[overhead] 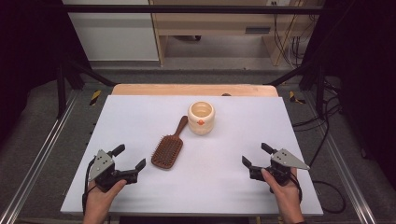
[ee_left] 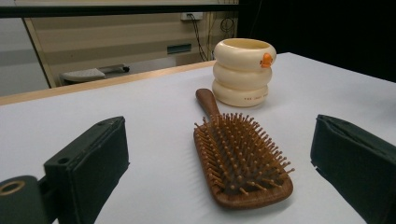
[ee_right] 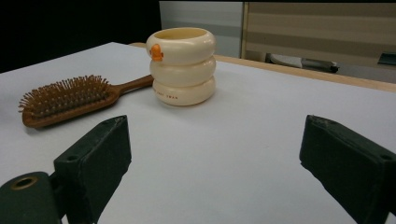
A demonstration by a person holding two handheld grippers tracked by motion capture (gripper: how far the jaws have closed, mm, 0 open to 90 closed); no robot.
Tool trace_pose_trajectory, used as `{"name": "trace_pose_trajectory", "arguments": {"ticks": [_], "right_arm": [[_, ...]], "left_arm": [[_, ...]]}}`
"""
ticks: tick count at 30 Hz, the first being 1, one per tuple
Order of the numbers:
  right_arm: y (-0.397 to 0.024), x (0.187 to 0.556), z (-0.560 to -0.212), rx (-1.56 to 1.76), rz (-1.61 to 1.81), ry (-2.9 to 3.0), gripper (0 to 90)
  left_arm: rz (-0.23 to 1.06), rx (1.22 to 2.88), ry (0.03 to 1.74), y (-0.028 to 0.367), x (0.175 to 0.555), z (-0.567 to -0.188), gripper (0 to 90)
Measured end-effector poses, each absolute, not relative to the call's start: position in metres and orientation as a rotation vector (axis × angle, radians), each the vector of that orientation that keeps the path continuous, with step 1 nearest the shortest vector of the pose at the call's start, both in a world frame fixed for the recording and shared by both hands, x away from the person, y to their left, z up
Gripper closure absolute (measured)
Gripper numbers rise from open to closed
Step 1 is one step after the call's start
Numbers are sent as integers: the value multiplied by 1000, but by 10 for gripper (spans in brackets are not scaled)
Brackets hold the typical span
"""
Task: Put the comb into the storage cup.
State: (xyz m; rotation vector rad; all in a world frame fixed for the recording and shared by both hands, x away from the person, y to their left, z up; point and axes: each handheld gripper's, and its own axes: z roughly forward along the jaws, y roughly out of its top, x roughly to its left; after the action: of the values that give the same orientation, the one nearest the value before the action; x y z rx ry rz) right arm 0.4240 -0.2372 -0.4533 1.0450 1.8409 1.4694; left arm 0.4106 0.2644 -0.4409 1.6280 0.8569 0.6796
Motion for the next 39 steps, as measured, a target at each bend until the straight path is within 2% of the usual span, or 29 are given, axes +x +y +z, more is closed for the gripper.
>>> {"name": "trace_pose_trajectory", "arguments": {"ticks": [5, 10, 11, 14, 18, 19, 20, 21, 22, 24, 25, 26, 27, 30, 39], "right_arm": [[-237, 425, -453, 1051, 1468, 1837, 91], [-237, 426, -454, 1062, 1456, 1842, 90], [-237, 425, -454, 1065, 1457, 1840, 89], [-237, 426, -454, 1062, 1457, 1844, 90], [-235, 426, -454, 1055, 1460, 1855, 90], [-234, 426, -454, 1049, 1462, 1859, 90], [-234, 426, -454, 1049, 1462, 1859, 90], [-233, 426, -454, 1050, 1461, 1866, 89], [-233, 426, -454, 1050, 1461, 1866, 89], [-233, 426, -454, 1049, 1460, 1865, 89], [-234, 426, -454, 1047, 1464, 1862, 89], [-234, 426, -454, 1047, 1464, 1862, 89], [-234, 426, -454, 1048, 1462, 1864, 89], [-233, 426, -454, 1050, 1460, 1865, 89], [-233, 427, -454, 1047, 1461, 1877, 89]], "left_arm": [[684, 1662, 858, 262, 410, -441, 54], [682, 1681, 889, 259, 410, -440, 107], [681, 1683, 893, 257, 410, -439, 171], [661, 1712, 883, 249, 410, -435, 236], [679, 1750, 880, 235, 412, -429, 495], [683, 1757, 881, 232, 413, -428, 535], [683, 1758, 886, 228, 415, -427, 535], [682, 1762, 891, 225, 417, -427, 645], [672, 1763, 892, 222, 419, -426, 645], [643, 1761, 906, 217, 425, -426, 715], [627, 1764, 909, 214, 428, -426, 801], [611, 1772, 916, 211, 432, -426, 801], [569, 1792, 926, 204, 439, -427, 864], [561, 1844, 927, 191, 452, -427, 894], [567, 1963, 973, 161, 489, -435, 894]]}}
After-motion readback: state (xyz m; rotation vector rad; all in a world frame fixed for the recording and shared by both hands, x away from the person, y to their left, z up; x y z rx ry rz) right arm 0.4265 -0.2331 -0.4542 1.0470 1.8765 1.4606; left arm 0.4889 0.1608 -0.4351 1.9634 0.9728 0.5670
